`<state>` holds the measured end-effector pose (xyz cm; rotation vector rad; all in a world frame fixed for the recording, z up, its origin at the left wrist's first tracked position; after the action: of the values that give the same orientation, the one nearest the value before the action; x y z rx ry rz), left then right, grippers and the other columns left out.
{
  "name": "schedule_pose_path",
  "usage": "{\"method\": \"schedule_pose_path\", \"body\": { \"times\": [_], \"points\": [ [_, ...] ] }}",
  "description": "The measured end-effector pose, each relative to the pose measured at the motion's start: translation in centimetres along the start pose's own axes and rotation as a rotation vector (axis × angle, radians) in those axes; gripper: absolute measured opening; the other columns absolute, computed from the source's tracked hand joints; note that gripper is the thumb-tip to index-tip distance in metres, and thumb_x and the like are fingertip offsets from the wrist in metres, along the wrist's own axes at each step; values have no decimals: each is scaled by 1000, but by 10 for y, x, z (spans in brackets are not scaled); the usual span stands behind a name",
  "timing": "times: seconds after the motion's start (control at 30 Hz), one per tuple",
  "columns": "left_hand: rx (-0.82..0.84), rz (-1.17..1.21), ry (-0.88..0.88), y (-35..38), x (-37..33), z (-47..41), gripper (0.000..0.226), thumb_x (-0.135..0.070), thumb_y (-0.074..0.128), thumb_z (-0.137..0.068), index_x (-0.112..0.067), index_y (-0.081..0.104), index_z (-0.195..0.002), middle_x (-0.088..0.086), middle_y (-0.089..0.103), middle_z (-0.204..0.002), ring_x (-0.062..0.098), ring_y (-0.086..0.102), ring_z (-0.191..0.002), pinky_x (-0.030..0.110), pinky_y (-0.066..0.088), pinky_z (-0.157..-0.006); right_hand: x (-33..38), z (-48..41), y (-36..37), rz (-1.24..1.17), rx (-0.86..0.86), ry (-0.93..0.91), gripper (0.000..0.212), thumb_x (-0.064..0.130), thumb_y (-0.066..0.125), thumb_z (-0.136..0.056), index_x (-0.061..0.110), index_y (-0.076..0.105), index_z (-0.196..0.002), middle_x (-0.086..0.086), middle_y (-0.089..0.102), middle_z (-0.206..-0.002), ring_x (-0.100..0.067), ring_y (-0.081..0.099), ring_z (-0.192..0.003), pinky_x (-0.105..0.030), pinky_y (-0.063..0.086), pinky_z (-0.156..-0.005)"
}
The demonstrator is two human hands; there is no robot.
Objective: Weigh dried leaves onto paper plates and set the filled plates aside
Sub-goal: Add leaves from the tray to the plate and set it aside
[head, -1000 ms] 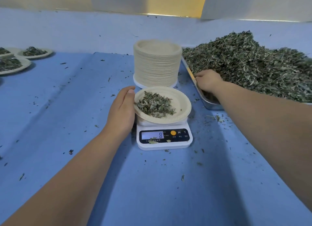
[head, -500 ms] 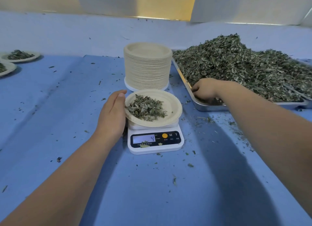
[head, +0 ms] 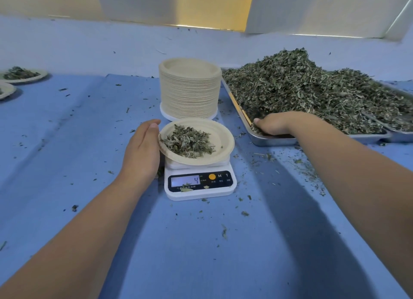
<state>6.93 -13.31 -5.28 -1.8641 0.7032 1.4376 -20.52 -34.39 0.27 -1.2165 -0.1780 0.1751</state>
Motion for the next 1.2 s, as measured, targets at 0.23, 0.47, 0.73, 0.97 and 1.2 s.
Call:
{"method": "schedule_pose_path", "body": {
  "times": [0.23,0.47,0.73,0.97,1.2],
  "points": [
    [4,4,3,0,1,0,41,-52,33,-96,-44,61,-125,-30,57,-116,4,53,-122,40,41,-113,21,6,-17,-2,-177,-29,36,8,37,-100,-10,66,-112,-33,60,-121,-14,32,-94,-40,48,-68],
    [7,-13,31,2,3,-2,44,-50,32,-97,-38,62,-128,-26,58,-121,2,53,-119,30,38,-105,26,9,3,-311,-103,-70,57,51,26,-107,20,63,-77,-15,71,-93,-21,63,-74,-35,37,-74],
    [3,-11,28,1,3,-3,39,-52,32,-94,-44,60,-119,-30,58,-113,7,54,-121,39,42,-110,28,34,16,-178,-390,-174,58,49,41,-103,15,39,-57,-3,35,-50,-23,34,-48,-28,31,-53],
    [-4,-28,45,0,1,-2,40,-50,31,-93,-40,61,-118,-27,57,-114,8,53,-122,41,42,-112,21,36,30,-235,-506,-198,53,47,41,-102,14,37,-61,-3,36,-52,-23,33,-48,-29,29,-52],
    [1,-16,32,0,0,0,42,-52,31,-92,-40,62,-118,-32,56,-111,6,53,-120,35,41,-107,24,28,12,-324,-522,-195,56,40,49,-99,16,32,-51,-3,30,-45,-22,28,-45,-29,27,-50]
  ]
}}
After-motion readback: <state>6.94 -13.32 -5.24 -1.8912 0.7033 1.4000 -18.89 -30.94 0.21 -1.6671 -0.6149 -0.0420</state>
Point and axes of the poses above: each hand's wrist, its own z-axis away from the middle knuckle, its own y-axis out of the palm, x = y × z, the point moved 2 cm from there along -z, towards the middle knuckle
